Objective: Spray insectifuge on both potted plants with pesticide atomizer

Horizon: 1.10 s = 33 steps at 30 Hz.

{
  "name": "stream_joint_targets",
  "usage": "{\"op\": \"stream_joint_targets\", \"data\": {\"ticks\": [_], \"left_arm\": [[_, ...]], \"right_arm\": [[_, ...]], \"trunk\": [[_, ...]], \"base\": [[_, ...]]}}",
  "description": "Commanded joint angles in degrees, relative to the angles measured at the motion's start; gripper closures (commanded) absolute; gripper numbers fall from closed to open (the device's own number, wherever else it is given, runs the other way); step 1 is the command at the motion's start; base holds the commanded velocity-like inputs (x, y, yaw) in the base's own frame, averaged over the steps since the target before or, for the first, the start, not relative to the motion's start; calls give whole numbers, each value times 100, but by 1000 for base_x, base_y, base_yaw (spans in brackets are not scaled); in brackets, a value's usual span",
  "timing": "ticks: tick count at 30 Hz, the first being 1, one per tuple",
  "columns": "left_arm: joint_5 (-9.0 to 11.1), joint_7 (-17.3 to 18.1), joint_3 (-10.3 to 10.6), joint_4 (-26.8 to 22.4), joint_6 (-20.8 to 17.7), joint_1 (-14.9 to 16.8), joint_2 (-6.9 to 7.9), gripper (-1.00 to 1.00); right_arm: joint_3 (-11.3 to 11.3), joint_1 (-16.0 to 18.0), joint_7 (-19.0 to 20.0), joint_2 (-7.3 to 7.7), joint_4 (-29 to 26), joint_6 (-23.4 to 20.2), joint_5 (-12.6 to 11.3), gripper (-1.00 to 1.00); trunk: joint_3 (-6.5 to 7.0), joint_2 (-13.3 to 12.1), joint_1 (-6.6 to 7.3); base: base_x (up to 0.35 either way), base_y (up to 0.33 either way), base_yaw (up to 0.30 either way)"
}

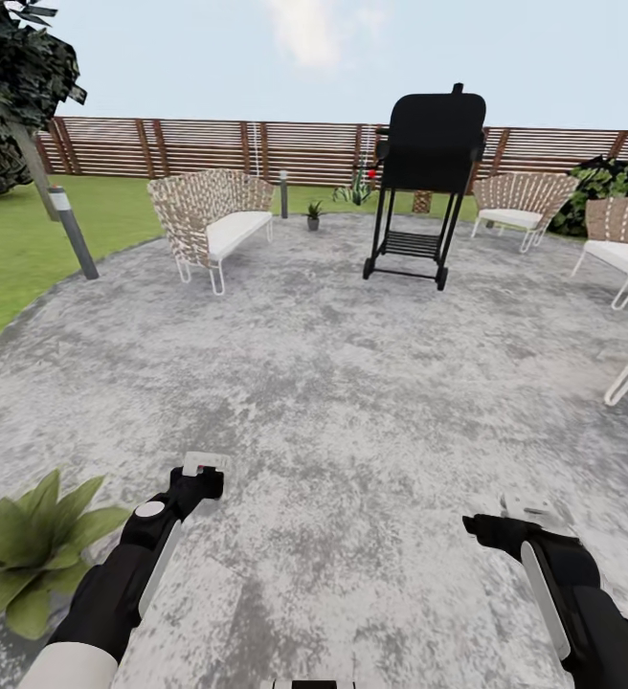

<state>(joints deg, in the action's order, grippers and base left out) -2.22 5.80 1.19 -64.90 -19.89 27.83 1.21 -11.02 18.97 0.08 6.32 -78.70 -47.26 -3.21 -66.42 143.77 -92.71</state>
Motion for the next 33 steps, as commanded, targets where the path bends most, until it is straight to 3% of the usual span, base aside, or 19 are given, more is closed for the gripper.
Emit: {"op": "stream_joint_targets", "data": {"ticks": [1,16,33], "left_arm": [[-25,18,4,-10,-32,3,2,100],[-25,18,4,-10,-32,5,2,100],[-22,18,4,-5,-32,4,2,100]], "right_arm": [[-6,1,1,1,-5,-22,-31,-100],[-6,1,1,1,-5,-21,-31,-100],[-1,1,1,-4,-5,-23,-31,-100]], "trunk": [[-5,2,-2],[-5,2,-2],[-5,2,-2]], "base": [[268,-227,253],[217,-191,254],[41,-12,253]]}}
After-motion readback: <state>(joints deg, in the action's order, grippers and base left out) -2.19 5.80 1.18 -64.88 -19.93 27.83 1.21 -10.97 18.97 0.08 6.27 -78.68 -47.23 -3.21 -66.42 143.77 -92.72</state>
